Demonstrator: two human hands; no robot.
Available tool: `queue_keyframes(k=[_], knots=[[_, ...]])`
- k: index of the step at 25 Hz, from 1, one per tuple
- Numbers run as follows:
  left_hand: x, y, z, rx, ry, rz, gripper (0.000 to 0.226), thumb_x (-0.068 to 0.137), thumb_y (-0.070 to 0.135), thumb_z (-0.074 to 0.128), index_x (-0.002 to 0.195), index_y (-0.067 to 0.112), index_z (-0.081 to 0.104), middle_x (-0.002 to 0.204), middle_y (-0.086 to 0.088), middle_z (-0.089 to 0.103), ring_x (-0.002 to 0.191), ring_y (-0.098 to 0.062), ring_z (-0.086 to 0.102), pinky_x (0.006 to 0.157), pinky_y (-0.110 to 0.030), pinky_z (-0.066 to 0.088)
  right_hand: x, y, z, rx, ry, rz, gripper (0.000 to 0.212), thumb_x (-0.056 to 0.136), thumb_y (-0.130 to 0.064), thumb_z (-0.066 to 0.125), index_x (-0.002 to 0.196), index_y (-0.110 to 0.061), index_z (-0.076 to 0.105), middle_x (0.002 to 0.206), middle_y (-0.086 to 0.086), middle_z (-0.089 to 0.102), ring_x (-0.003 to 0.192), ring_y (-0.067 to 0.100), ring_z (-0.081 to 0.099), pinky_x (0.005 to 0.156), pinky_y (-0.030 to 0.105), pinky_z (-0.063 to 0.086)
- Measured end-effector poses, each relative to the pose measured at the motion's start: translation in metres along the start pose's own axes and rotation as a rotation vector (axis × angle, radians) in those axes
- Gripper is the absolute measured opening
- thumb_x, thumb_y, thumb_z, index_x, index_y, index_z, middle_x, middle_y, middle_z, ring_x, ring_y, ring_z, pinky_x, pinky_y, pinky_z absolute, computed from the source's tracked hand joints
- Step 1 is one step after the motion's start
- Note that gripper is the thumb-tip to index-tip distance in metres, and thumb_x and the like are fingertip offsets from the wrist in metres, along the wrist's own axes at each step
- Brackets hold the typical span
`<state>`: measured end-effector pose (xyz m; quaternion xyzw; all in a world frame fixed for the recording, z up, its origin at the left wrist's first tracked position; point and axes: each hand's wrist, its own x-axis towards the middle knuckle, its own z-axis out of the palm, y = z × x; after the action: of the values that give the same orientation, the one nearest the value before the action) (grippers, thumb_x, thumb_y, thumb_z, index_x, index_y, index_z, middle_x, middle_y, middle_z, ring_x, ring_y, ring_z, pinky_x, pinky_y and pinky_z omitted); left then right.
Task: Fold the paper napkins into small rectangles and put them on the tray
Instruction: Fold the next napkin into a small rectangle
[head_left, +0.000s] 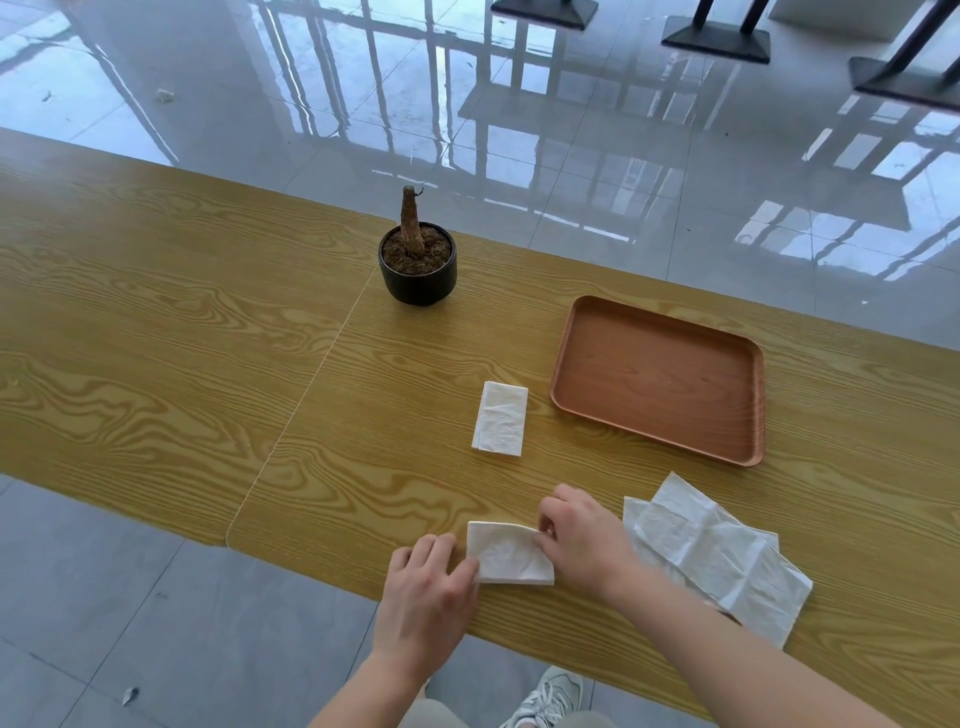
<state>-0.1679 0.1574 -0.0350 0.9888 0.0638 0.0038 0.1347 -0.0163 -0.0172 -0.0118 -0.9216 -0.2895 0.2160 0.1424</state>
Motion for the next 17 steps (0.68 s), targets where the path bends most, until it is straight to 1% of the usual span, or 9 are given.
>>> queue_keyframes(k=[3, 6, 8, 9, 11, 12, 14, 15, 17], knots=[[0.009, 0.007, -0.005, -0.011, 0.003, -0.078, 0.013, 0.078, 0.029, 0.068, 0.090, 0.025, 0.069, 0.096, -0.002, 0.063, 0.087, -0.024, 0.058, 0.068, -0.039, 0.046, -0.013, 0.001, 0.003, 0.089, 0.038, 0.219, 0.010, 0.083, -0.025, 0.061, 0.074, -0.023, 0.058, 0.076, -0.010, 0.059, 0.074, 0.011, 0.056, 0.063, 0.030, 0.052], [0.015, 0.018, -0.012, -0.129, -0.007, -0.218, 0.009, 0.084, 0.036, 0.066, 0.083, 0.026, 0.066, 0.083, 0.007, 0.058, 0.076, -0.017, 0.053, 0.063, -0.032, 0.046, -0.022, 0.001, 0.006, 0.304, 0.046, 0.433, 0.003, 0.080, -0.026, 0.065, 0.077, -0.027, 0.066, 0.072, -0.011, 0.066, 0.071, 0.007, 0.061, 0.064, 0.030, 0.055], [0.019, 0.030, -0.016, -0.292, -0.094, -0.409, 0.026, 0.090, 0.044, 0.060, 0.070, 0.027, 0.063, 0.070, 0.013, 0.059, 0.067, -0.010, 0.054, 0.059, -0.026, 0.046, -0.026, 0.000, 0.008, 0.459, 0.040, 0.552, 0.008, 0.079, -0.022, 0.068, 0.074, -0.028, 0.071, 0.071, -0.011, 0.069, 0.070, 0.007, 0.065, 0.066, 0.033, 0.060], [0.020, 0.036, -0.016, -0.393, -0.160, -0.525, 0.037, 0.091, 0.049, 0.058, 0.062, 0.025, 0.059, 0.062, 0.012, 0.059, 0.061, -0.007, 0.054, 0.057, -0.026, 0.044, -0.029, -0.002, 0.009, 0.535, 0.037, 0.604, 0.010, 0.079, -0.020, 0.069, 0.071, -0.026, 0.072, 0.069, -0.010, 0.071, 0.069, 0.009, 0.067, 0.066, 0.036, 0.061], [0.022, 0.050, -0.016, -0.541, -0.279, -0.683, 0.054, 0.088, 0.057, 0.058, 0.051, 0.017, 0.049, 0.050, 0.004, 0.057, 0.049, -0.010, 0.050, 0.054, -0.030, 0.041, -0.033, -0.006, 0.012, 0.673, 0.042, 0.688, 0.011, 0.078, -0.018, 0.070, 0.069, -0.023, 0.073, 0.069, -0.007, 0.073, 0.069, 0.013, 0.068, 0.068, 0.042, 0.062], [0.021, 0.057, -0.015, -0.607, -0.328, -0.738, 0.057, 0.086, 0.059, 0.060, 0.050, 0.015, 0.051, 0.051, -0.003, 0.061, 0.048, -0.015, 0.052, 0.054, -0.032, 0.043, -0.035, -0.008, 0.014, 0.734, 0.056, 0.717, 0.010, 0.079, -0.018, 0.070, 0.070, -0.021, 0.073, 0.069, -0.005, 0.073, 0.067, 0.014, 0.067, 0.066, 0.041, 0.061], [0.021, 0.066, -0.015, -0.772, -0.366, -0.858, 0.056, 0.082, 0.057, 0.066, 0.057, 0.008, 0.066, 0.060, -0.008, 0.071, 0.052, -0.024, 0.065, 0.051, -0.033, 0.051, -0.039, -0.010, 0.016, 0.855, 0.094, 0.763, 0.011, 0.081, -0.015, 0.072, 0.071, -0.019, 0.074, 0.069, -0.002, 0.074, 0.060, 0.014, 0.064, 0.057, 0.035, 0.057], [0.020, 0.068, -0.015, -0.877, -0.364, -0.930, 0.051, 0.081, 0.054, 0.069, 0.063, 0.007, 0.071, 0.061, -0.006, 0.073, 0.053, -0.023, 0.069, 0.048, -0.033, 0.052, -0.040, -0.010, 0.016, 0.916, 0.108, 0.785, 0.011, 0.082, -0.014, 0.073, 0.072, -0.018, 0.074, 0.069, 0.000, 0.075, 0.057, 0.013, 0.063, 0.052, 0.030, 0.053], [0.020, 0.072, -0.015, -1.072, -0.359, -1.069, 0.041, 0.081, 0.047, 0.074, 0.070, 0.007, 0.075, 0.062, -0.004, 0.075, 0.051, -0.021, 0.070, 0.044, -0.027, 0.050, -0.042, -0.009, 0.015, 1.010, 0.111, 0.816, 0.009, 0.083, -0.012, 0.074, 0.075, -0.016, 0.075, 0.069, 0.001, 0.076, 0.053, 0.011, 0.060, 0.048, 0.024, 0.048]])
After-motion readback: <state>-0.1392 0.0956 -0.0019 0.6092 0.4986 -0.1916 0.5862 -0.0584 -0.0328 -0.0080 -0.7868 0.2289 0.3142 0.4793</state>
